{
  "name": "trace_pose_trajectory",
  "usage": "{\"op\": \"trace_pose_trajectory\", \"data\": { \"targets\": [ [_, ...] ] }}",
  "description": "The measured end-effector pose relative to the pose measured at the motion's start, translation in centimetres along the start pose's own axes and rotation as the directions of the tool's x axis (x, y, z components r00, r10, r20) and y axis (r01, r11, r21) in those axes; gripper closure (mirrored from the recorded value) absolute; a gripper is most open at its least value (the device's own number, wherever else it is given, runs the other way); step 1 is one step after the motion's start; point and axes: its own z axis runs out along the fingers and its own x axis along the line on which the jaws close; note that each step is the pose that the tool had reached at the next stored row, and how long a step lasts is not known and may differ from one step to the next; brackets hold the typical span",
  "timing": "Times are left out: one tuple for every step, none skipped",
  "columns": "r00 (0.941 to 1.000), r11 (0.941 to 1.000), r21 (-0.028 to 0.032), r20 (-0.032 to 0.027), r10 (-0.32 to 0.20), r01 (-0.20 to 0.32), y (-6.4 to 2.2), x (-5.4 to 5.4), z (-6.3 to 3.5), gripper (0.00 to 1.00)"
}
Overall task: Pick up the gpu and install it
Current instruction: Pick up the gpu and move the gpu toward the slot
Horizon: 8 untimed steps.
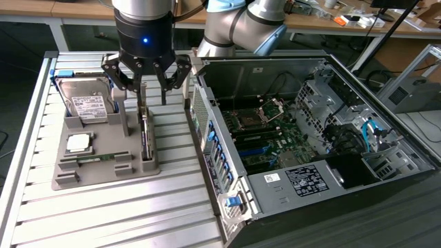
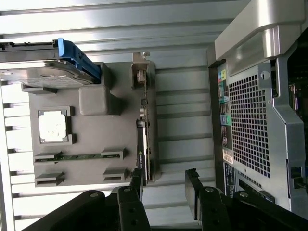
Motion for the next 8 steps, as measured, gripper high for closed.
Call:
{"op": "trace_pose_trajectory", "data": {
  "targets": [
    [1.0000, 1.0000, 0.0000, 0.0000, 0.000, 0.000, 0.00, 0.01, 0.01, 0.52],
    [1.0000, 1.0000, 0.0000, 0.0000, 0.000, 0.000, -0.01, 0.04, 0.05, 0.52],
    [1.0000, 1.0000, 0.0000, 0.0000, 0.000, 0.000, -0.01, 0.07, 0.09, 0.52],
    [1.0000, 1.0000, 0.0000, 0.0000, 0.000, 0.000, -0.01, 0.08, 0.10, 0.52],
    [1.0000, 1.0000, 0.0000, 0.0000, 0.000, 0.000, -0.01, 0.09, 0.12, 0.52],
    [1.0000, 1.0000, 0.0000, 0.0000, 0.000, 0.000, -0.01, 0.10, 0.13, 0.52],
    [1.0000, 1.0000, 0.0000, 0.0000, 0.000, 0.000, -0.01, 0.11, 0.15, 0.52],
    [1.0000, 1.0000, 0.0000, 0.0000, 0.000, 0.000, -0.02, 0.13, 0.17, 0.52]
  ]
}}
